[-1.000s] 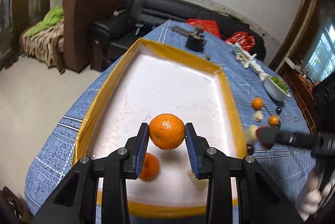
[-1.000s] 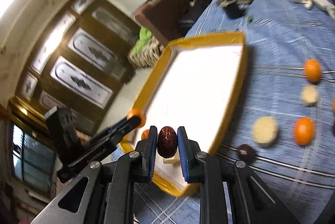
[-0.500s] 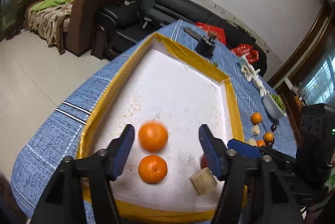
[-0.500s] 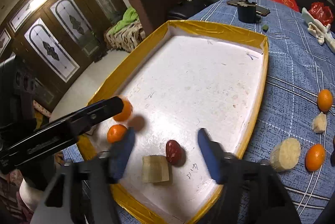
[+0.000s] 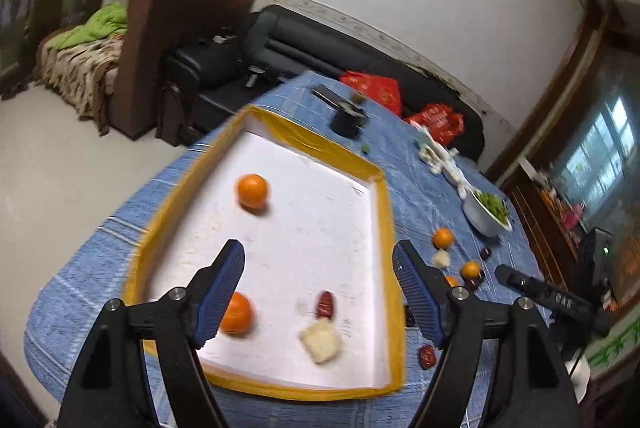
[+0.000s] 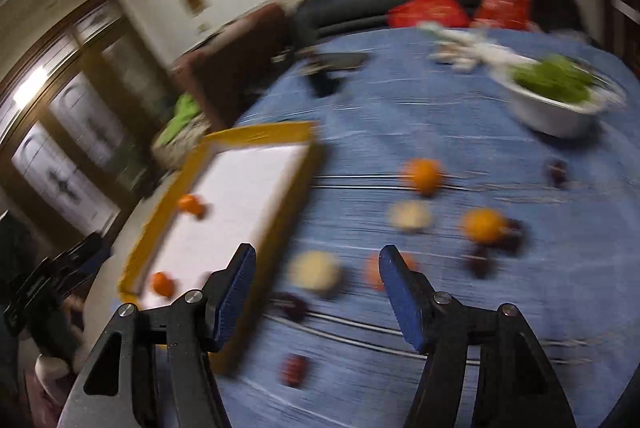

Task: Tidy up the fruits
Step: 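Grasp a round pale slice with the left gripper while the right gripper grasps an orange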

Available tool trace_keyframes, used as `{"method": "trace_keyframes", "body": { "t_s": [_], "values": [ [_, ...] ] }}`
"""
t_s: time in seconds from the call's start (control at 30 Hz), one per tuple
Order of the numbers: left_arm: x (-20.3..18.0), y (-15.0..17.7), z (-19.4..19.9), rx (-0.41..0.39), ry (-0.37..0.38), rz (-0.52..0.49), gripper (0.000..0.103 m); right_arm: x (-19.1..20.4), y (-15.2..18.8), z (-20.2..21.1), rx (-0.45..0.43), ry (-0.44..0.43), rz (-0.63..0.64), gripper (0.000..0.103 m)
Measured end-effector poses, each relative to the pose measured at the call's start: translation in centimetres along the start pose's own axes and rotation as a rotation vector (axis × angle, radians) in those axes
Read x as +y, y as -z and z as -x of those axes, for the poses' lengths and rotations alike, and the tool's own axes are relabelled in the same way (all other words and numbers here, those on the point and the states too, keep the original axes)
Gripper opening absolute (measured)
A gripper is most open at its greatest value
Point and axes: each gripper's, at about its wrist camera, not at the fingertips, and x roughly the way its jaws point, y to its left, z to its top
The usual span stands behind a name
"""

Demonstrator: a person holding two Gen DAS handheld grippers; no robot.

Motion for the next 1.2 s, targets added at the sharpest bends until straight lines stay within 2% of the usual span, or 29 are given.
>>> {"method": "trace_keyframes", "body": {
  "t_s": [0.1, 0.23, 0.4, 0.5, 0.6, 0.73, 0.8, 0.9, 1.0, 1.1, 1.2],
  "values": [
    [-2.7, 0.7, -1.4, 0.035, 0.032, -0.06, 0.076, -4.2, 0.6, 1.2, -0.003, 0.066, -0.076, 0.069],
    [-6.2, 1.9, -2.8, 0.078, 0.052, -0.156, 0.076, -6.1, 1.1, 0.6, 0.029, 0.078, -0.091, 0.069],
    [-8.3, 2.9, -3.6, 0.11, 0.039, -0.225, 0.076, -4.1, 1.5, -2.4, 0.078, 0.042, 0.007, 0.068],
    [-8.6, 2.9, -3.7, 0.115, 0.025, -0.232, 0.076, -2.3, 1.6, -4.4, 0.086, 0.082, 0.103, 0.065],
    [-8.8, 2.8, -4.1, 0.121, 0.018, -0.241, 0.076, -1.6, 1.9, -6.3, 0.094, 0.151, 0.17, 0.058],
    [-10.3, 3.3, -5.2, 0.139, 0.022, -0.286, 0.076, -1.5, 2.1, -7.8, 0.09, 0.146, 0.195, 0.038],
    [-11.5, 3.7, -6.2, 0.159, 0.03, -0.331, 0.076, -1.2, 2.3, -7.9, 0.089, 0.143, 0.209, 0.038],
    [-13.3, 4.2, -7.4, 0.182, 0.044, -0.396, 0.076, -2.2, 2.2, -7.0, 0.093, 0.14, 0.167, 0.037],
    [-15.1, 4.9, -9.4, 0.234, 0.06, -0.471, 0.076, -3.7, 2.3, -4.9, 0.055, 0.126, 0.107, 0.037],
    [-16.8, 5.5, -11.8, 0.279, 0.042, -0.555, 0.076, -5.0, 2.7, -3.4, 0.019, 0.104, 0.063, 0.038],
    [-17.9, 5.9, -14.0, 0.321, 0.034, -0.624, 0.076, -6.8, 3.1, -3.3, 0.032, 0.092, 0.006, 0.038]
  ]
}}
